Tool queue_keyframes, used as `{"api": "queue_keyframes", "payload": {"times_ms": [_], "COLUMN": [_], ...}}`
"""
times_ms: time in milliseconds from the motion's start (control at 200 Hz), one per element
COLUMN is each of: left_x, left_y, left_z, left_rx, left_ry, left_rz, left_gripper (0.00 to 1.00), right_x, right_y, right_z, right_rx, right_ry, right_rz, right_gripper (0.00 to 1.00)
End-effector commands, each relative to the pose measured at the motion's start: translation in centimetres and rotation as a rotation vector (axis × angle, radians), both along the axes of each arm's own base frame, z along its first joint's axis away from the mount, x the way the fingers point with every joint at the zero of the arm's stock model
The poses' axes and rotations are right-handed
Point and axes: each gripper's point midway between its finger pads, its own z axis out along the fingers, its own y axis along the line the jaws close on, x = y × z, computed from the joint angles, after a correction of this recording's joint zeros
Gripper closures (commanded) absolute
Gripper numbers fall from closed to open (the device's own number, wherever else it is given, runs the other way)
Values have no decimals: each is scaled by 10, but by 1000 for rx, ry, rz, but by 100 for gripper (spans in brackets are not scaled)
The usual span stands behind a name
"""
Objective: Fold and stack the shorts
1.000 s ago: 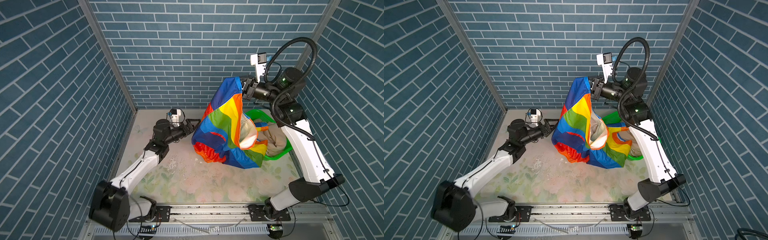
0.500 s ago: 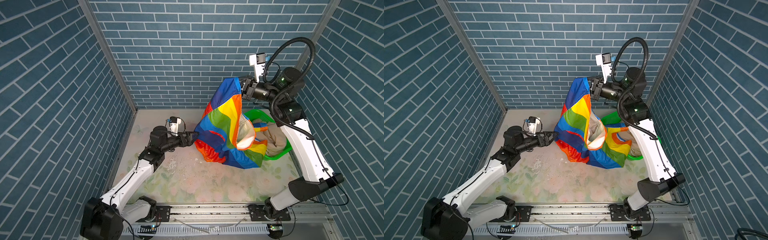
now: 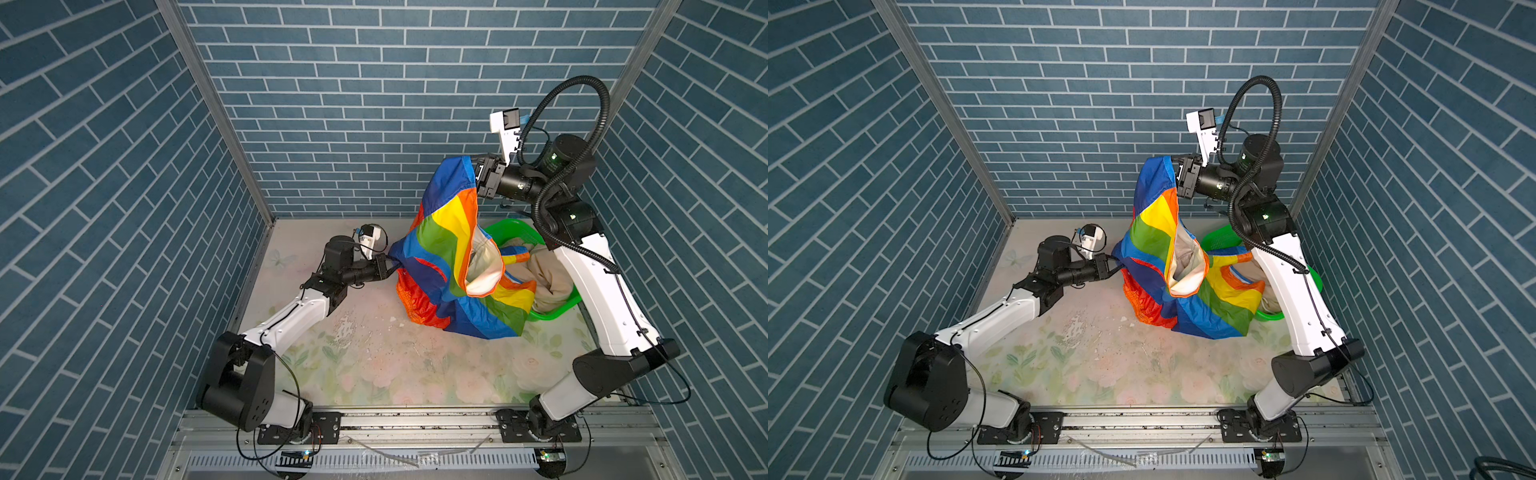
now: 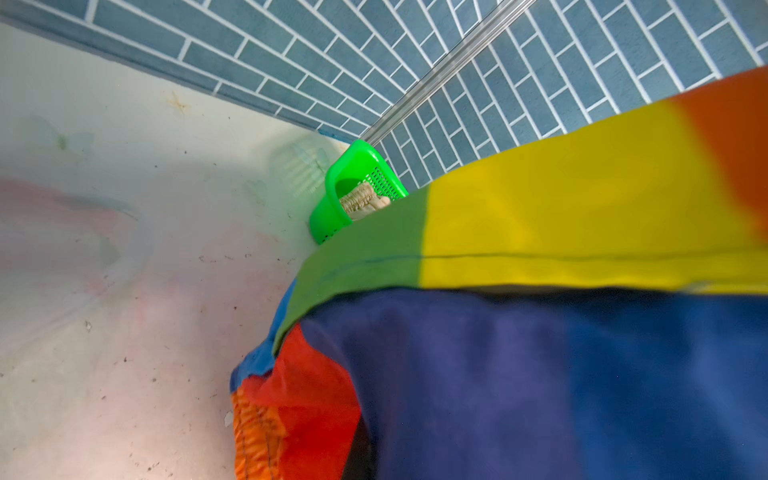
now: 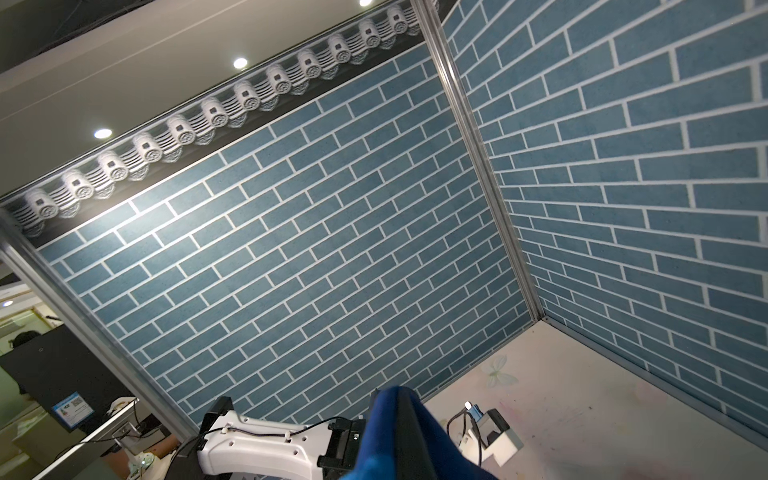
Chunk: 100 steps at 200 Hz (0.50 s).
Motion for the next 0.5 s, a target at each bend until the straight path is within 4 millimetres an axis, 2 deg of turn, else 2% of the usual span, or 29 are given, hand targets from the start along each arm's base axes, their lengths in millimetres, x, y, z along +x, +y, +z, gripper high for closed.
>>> {"api": "queue_keyframes", "payload": {"times_ms": [0, 145, 245, 355, 495], "left_x": [16, 63, 94, 116, 137], "left_y": [17, 64, 88, 94, 99], "left_z": [21, 43, 73, 115, 163], "left_rx": [123, 267, 300, 335, 367], "left_ry": [-63, -60, -88, -172, -273], "left_rz": [84, 271, 361, 401, 444], "left_gripper": [100, 100, 100, 100, 100], "right_x": [26, 88, 128, 166, 214], "right_y": [-10, -20, -25, -31, -48], "right_z": [-1, -29, -50, -54, -45], "right_rx": [-58, -138, -129, -65, 52], "right_ry": [-35, 44, 131, 162, 135], "right_rz": [-155, -305, -335, -373, -442], "right_gripper": [100, 100, 100, 100, 100]}}
